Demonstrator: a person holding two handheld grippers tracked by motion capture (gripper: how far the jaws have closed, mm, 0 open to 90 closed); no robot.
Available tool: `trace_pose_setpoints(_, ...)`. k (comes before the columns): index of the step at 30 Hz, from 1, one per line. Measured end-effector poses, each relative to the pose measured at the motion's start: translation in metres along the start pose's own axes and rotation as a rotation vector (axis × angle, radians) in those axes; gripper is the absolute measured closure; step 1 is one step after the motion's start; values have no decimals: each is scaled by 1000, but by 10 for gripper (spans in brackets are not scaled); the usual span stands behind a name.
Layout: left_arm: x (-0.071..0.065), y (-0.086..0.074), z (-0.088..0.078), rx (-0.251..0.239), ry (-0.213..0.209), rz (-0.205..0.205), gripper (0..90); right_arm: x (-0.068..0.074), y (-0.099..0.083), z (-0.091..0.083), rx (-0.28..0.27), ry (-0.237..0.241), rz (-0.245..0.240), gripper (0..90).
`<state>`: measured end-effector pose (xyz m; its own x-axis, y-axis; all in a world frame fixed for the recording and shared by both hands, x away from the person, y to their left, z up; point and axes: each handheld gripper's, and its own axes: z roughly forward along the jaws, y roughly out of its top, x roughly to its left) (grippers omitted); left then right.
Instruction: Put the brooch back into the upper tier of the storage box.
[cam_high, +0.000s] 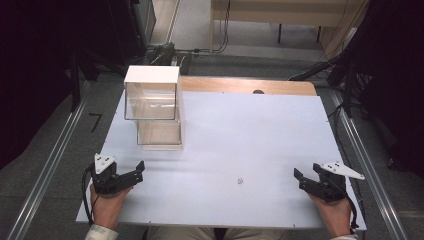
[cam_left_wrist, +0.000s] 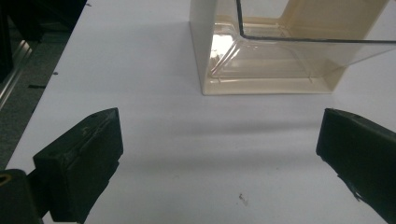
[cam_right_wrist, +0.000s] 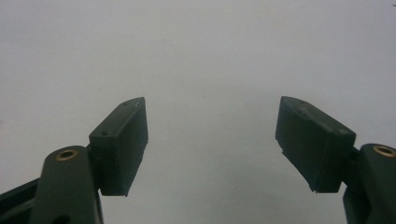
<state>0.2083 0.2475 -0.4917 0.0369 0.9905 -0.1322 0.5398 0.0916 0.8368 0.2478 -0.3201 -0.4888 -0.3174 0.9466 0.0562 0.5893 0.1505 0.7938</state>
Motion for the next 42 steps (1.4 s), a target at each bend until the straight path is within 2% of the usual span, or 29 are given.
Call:
trace_pose_setpoints(9,-2,0,1,3,-1,7,16,12,1,2,16,12,-27,237)
trace_pose_setpoints(22,-3,0,1,4,3,7,15,30,2,4,11,36,-45,221)
trace_pose_setpoints(28,-3,-1,1,5,4,9,15,34,3,7,37,56,-38,186)
trace_pose_setpoints(38,-4,-1,2,6,2,9,15,37,4,9,43,67,-28,159)
trace_pose_setpoints(42,-4,-1,2,6,2,10,15,44,5,9,37,83,-33,158)
